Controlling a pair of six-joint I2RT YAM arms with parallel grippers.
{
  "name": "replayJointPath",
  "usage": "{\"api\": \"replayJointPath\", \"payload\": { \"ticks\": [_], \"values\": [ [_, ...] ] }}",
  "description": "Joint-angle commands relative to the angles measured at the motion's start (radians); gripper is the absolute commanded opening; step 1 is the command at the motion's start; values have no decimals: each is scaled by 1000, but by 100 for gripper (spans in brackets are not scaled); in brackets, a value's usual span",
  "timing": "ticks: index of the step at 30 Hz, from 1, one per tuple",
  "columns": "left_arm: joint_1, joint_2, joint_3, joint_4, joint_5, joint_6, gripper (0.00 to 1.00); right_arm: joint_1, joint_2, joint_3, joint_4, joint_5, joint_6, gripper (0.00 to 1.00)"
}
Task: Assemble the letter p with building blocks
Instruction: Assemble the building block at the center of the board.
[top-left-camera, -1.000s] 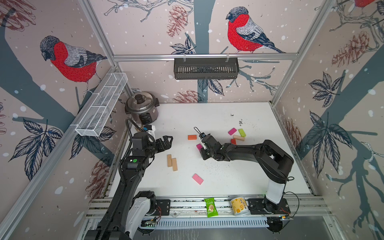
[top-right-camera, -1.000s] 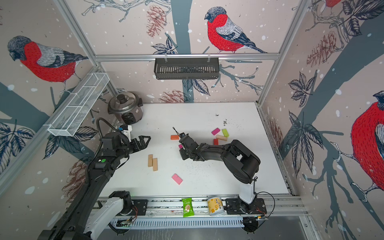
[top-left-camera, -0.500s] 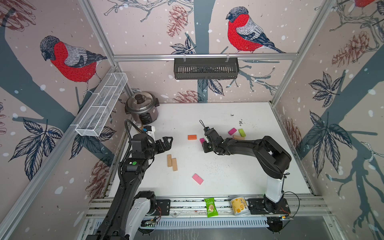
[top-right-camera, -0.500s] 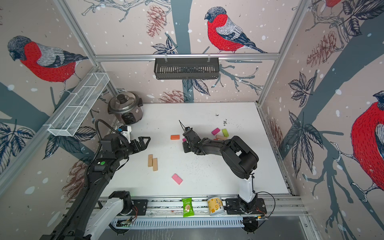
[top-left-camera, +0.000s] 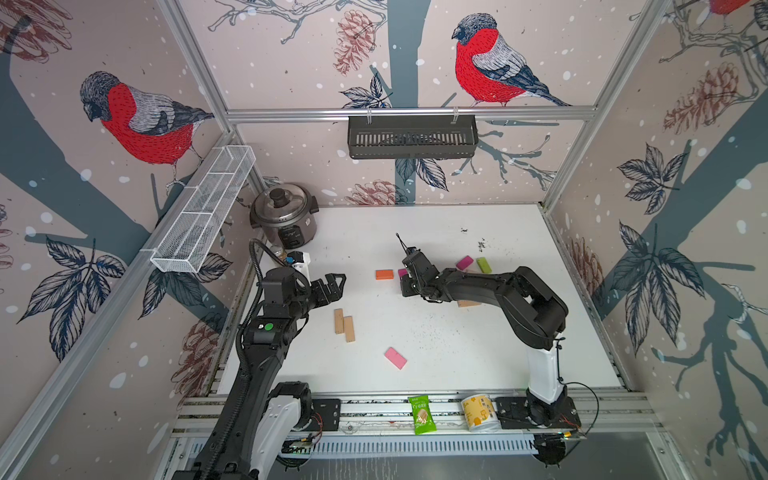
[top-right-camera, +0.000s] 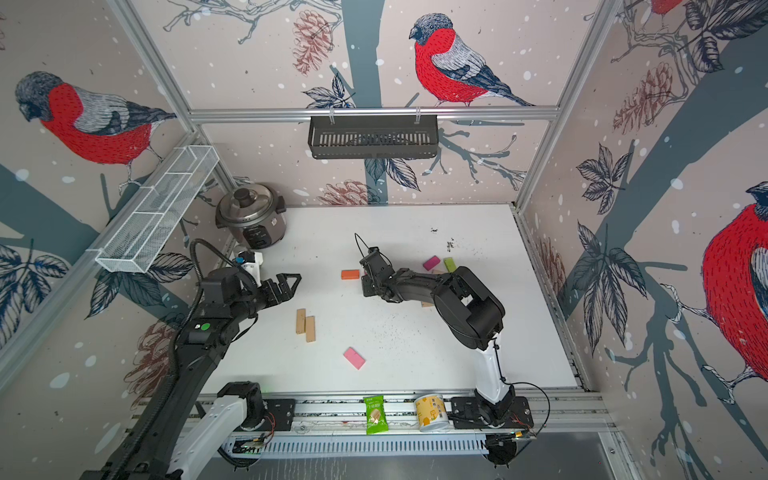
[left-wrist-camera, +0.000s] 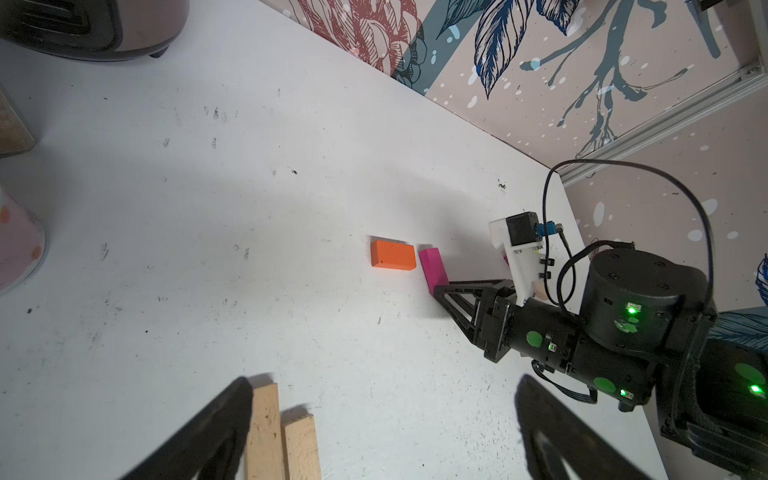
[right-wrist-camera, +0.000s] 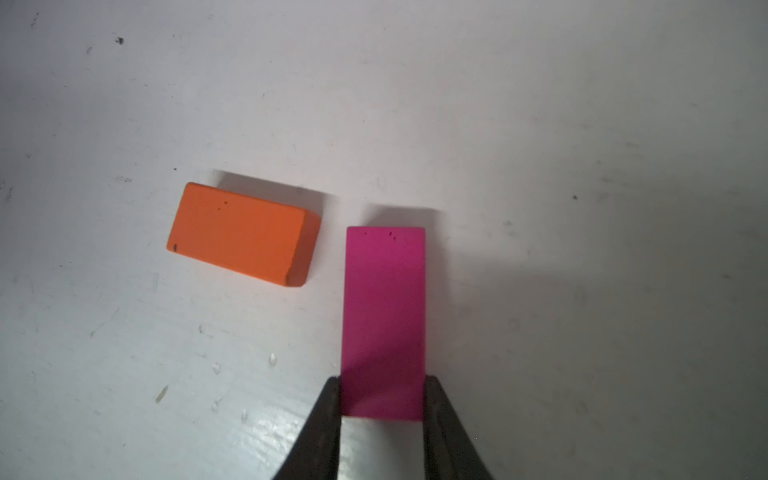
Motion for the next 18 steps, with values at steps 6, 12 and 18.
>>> {"api": "replayJointPath", "payload": {
  "ticks": [6,12,18],
  "values": [
    [0,2,-1,38,20,-2,97,23,34,38,-54,16,19,19],
    [0,5,-1,39,24,-3,97,33,36,38,-66,22,22,22],
    [0,4,1,38,24,-2,97,44,40,40,-74,19,21,28]
  ]
}}
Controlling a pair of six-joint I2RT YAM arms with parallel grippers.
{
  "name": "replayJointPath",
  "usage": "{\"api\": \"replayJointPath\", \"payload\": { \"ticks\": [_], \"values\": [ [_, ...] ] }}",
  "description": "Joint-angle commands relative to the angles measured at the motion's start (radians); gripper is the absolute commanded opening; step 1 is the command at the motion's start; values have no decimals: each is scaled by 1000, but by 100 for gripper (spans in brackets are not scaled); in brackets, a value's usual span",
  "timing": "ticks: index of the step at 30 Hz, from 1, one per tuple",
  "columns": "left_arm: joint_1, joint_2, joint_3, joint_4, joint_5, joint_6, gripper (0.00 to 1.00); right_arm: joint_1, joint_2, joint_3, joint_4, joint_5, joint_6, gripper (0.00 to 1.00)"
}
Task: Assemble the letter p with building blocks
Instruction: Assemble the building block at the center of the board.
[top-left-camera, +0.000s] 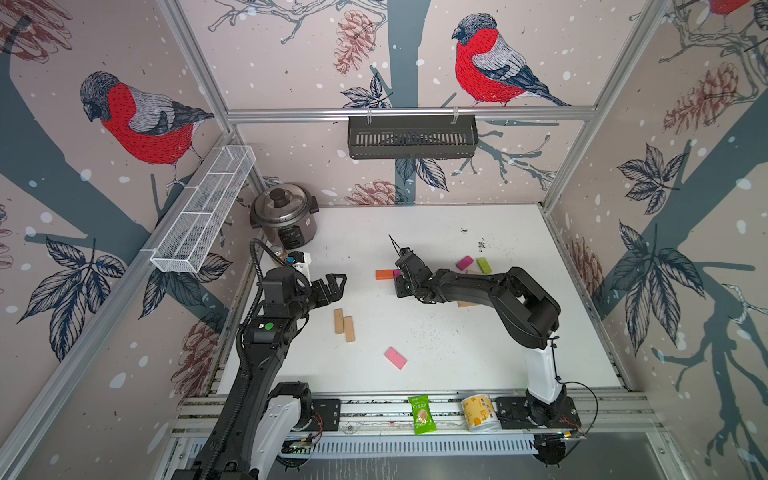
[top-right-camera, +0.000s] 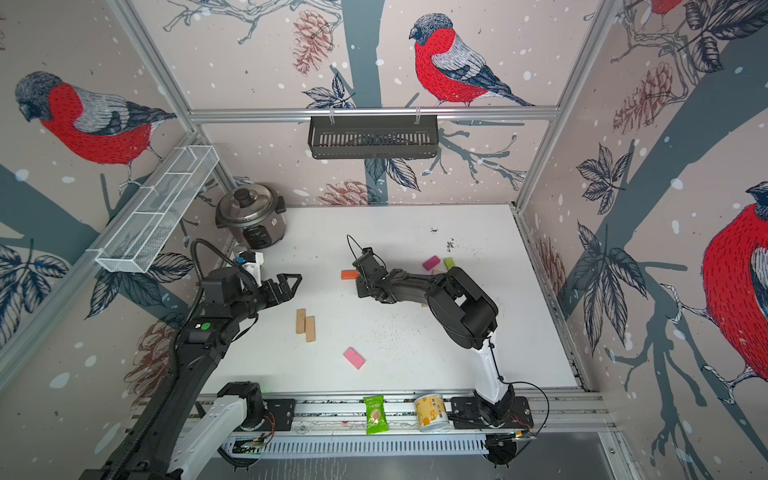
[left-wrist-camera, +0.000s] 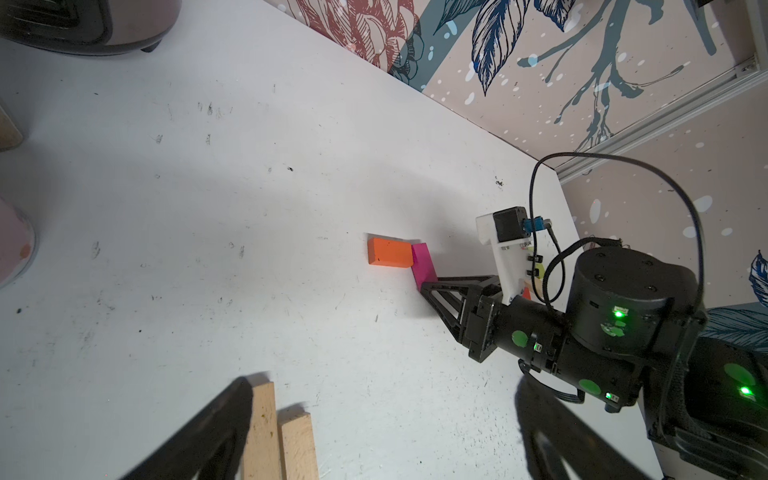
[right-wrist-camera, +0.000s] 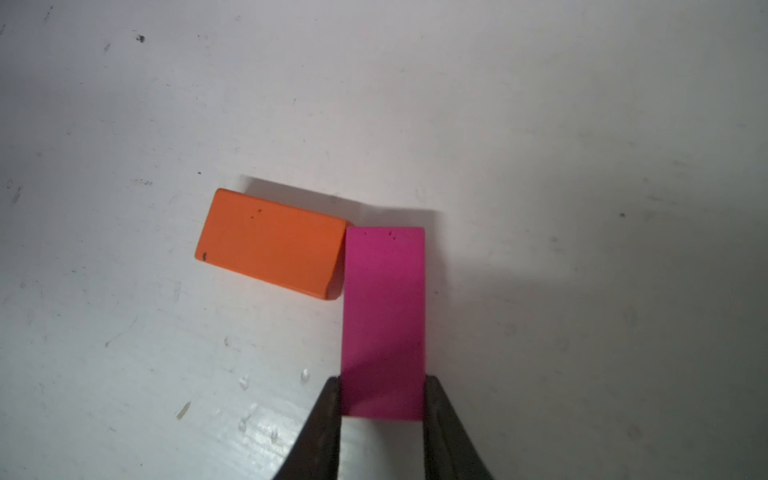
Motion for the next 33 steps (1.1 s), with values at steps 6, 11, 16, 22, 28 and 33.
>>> {"api": "replayJointPath", "payload": {
  "ticks": [6,11,16,22,28,33],
  "values": [
    [1,-1,1,37,8,-2,97,13,4,0,-67,-15,22,38],
    [0,0,1,37,6,-1,97,12,6,-4,-57,-28,23,46],
    [1,-1,1,36,6,-2,97,3,-4,-4,-37,-85,18,56],
    [2,-3,2,34,4,-1,97,-39,-43,-2,-20,-189,-12,68],
    [1,0,1,35,4,-1,97,-88,-98,-17,-27,-292,-92,75],
    [1,0,1,36,3,-2,97,-130,-163,-98,19,-347,-112,60]
  ]
}}
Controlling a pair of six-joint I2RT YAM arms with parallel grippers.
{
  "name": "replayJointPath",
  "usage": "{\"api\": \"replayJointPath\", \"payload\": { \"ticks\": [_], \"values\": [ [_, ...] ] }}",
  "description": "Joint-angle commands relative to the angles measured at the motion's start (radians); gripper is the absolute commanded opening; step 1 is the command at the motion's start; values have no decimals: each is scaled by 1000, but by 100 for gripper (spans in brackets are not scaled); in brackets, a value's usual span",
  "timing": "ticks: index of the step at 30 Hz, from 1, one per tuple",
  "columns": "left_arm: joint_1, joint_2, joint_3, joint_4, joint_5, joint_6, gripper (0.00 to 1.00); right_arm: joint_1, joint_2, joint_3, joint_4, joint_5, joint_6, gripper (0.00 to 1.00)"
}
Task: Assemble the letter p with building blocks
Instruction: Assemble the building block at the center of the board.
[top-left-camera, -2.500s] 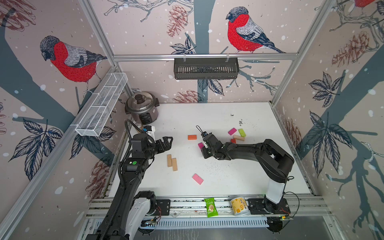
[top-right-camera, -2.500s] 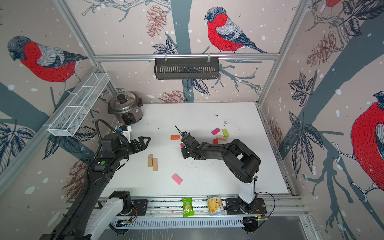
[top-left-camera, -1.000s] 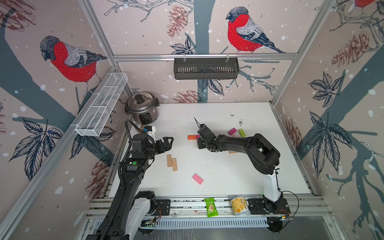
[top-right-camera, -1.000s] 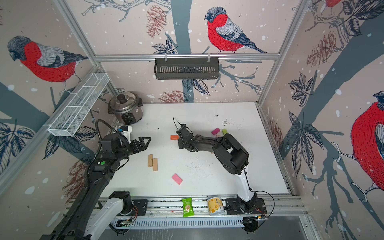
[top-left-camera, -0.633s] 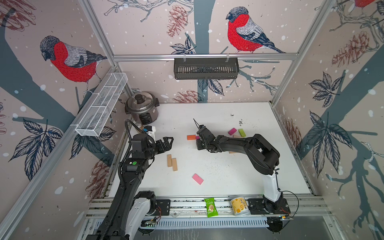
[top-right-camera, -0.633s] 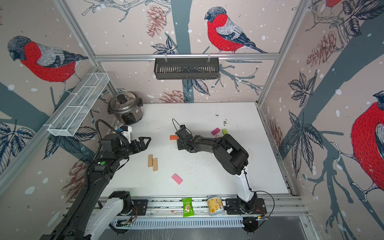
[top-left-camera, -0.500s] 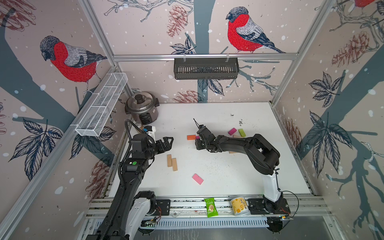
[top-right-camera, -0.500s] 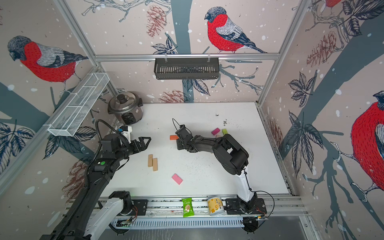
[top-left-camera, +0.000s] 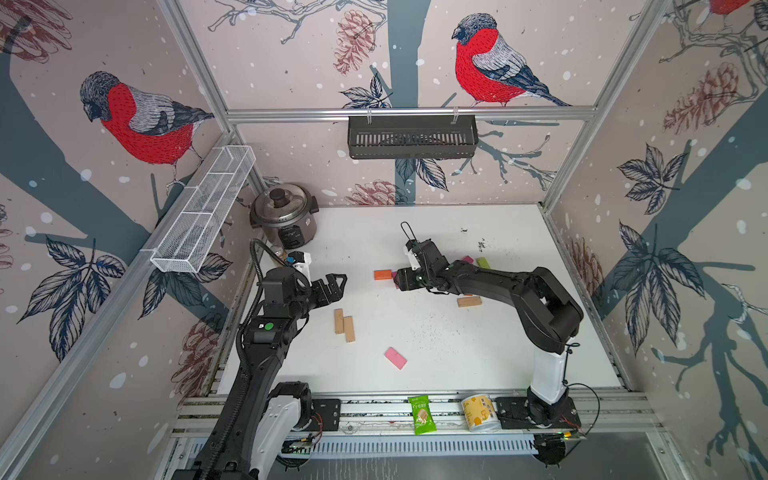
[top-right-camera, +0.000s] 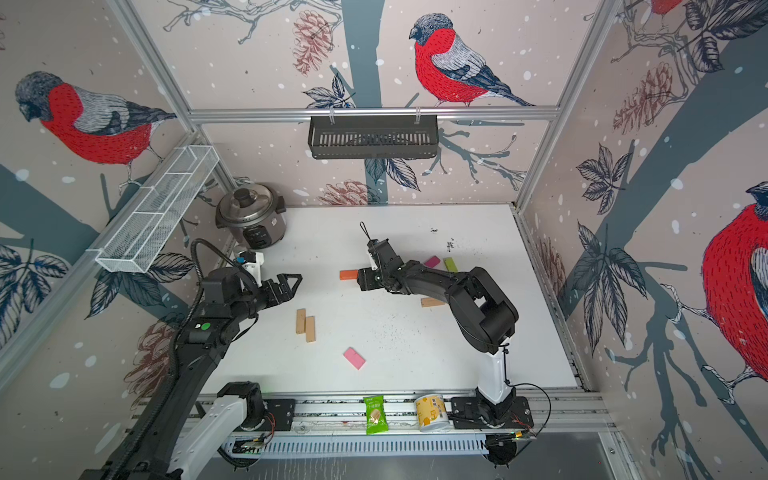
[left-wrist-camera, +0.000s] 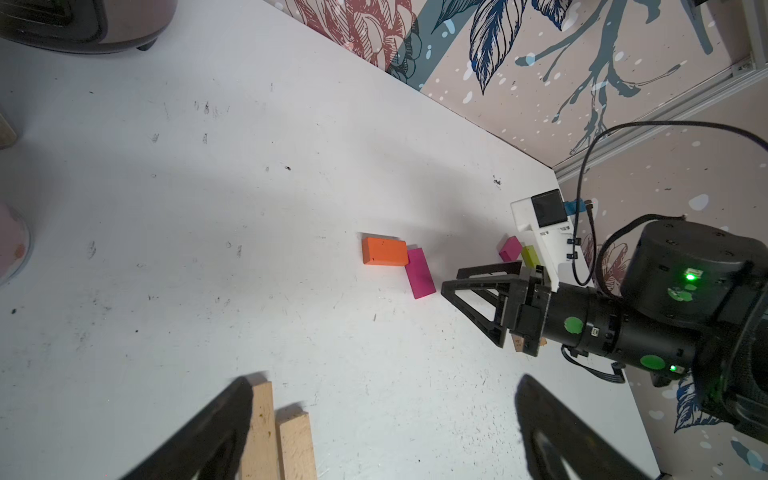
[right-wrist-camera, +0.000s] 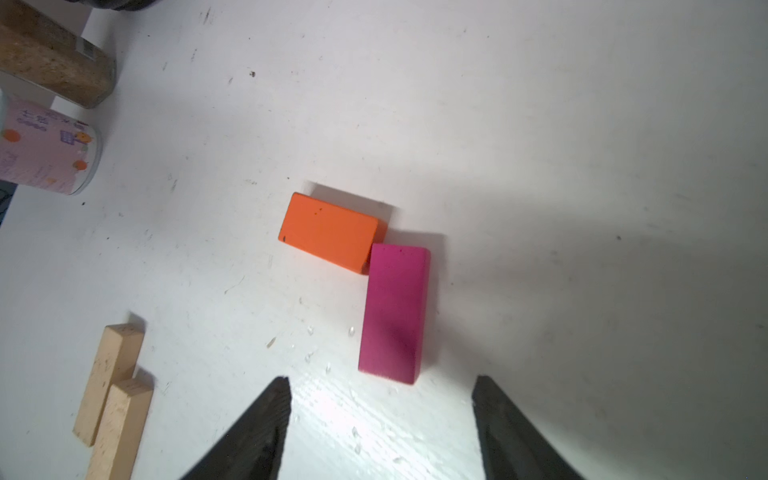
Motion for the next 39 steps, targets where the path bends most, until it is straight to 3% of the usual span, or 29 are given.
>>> {"api": "replayJointPath", "payload": {
  "ticks": [1,6,9,39],
  "values": [
    [1,1,-1,37,0,-1,97,-23,-31,-50,33,-65,-30,55],
    [0,12,-1,38,3,-2,97,-40,-36,-112,82,-79,-48,19],
    [1,27,-1,41,12,0,97,-39,-13,-113,97,-73,-56,11],
    [1,65,3,48,41,5,97,-52,144,-35,119,-115,-43,8]
  ]
}}
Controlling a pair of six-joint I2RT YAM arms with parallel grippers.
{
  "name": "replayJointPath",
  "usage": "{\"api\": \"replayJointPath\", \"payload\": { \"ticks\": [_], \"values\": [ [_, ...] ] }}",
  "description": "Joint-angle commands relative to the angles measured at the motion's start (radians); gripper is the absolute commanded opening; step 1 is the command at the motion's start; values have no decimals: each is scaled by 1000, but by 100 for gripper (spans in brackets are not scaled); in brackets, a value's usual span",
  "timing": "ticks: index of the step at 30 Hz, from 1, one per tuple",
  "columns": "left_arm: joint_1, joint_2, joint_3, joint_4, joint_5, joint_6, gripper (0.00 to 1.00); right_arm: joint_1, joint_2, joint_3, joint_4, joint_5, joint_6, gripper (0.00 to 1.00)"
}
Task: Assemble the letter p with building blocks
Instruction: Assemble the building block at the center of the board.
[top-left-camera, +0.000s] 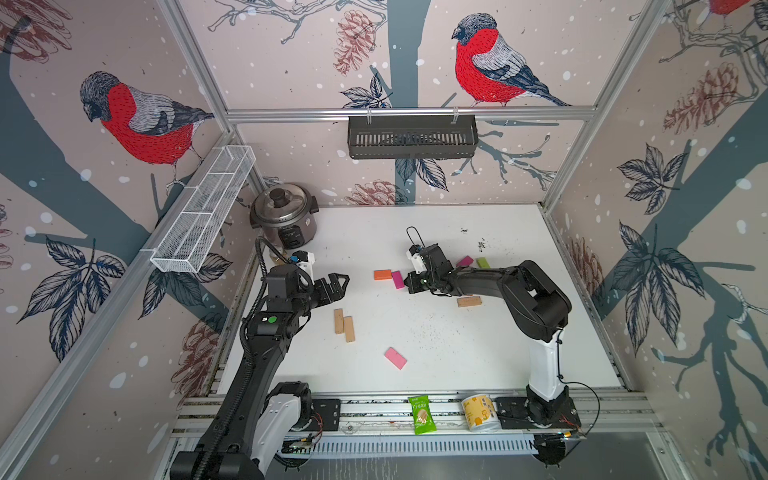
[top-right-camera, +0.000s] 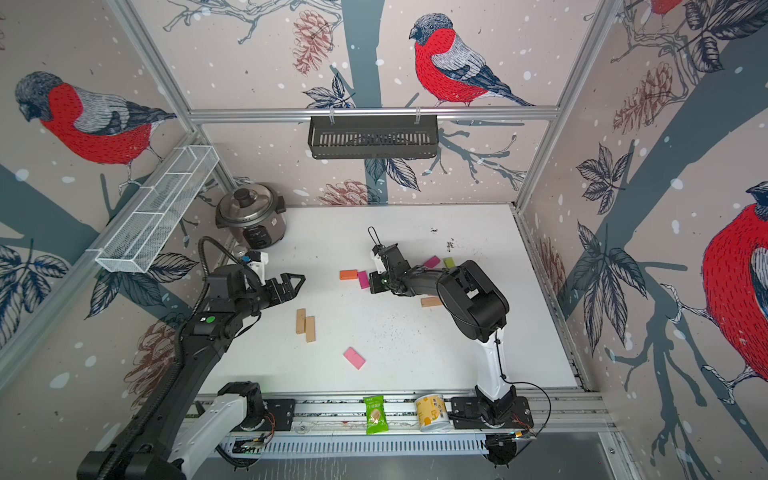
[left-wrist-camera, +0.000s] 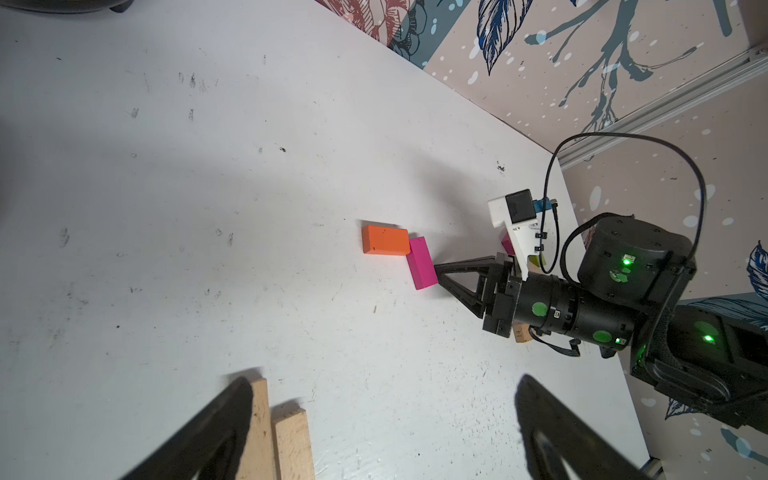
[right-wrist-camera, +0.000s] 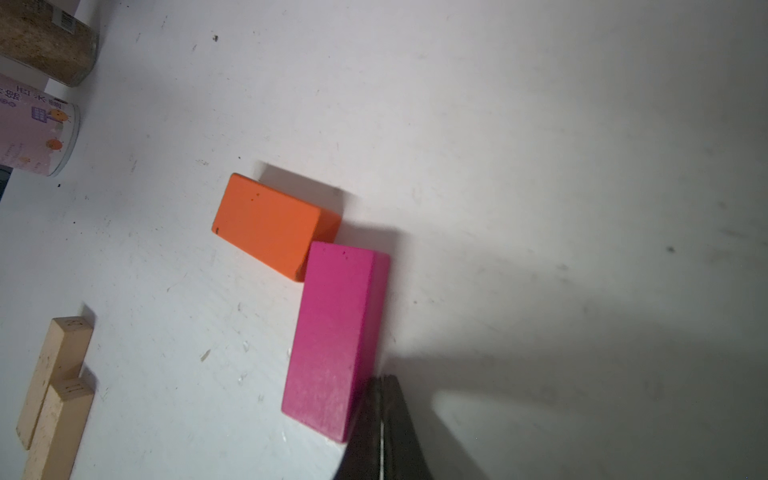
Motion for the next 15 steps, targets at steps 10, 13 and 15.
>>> {"api": "replayJointPath", "payload": {
  "ticks": [10,13,15],
  "values": [
    [1,6,4,31,11,6,97,5,23,12,-61,-1,-4,9],
    [0,5,2,32,12,6,97,6,32,17,-66,-4,-4,10],
    [2,5,2,32,11,6,97,5,34,21,-66,1,-4,10]
  ]
}}
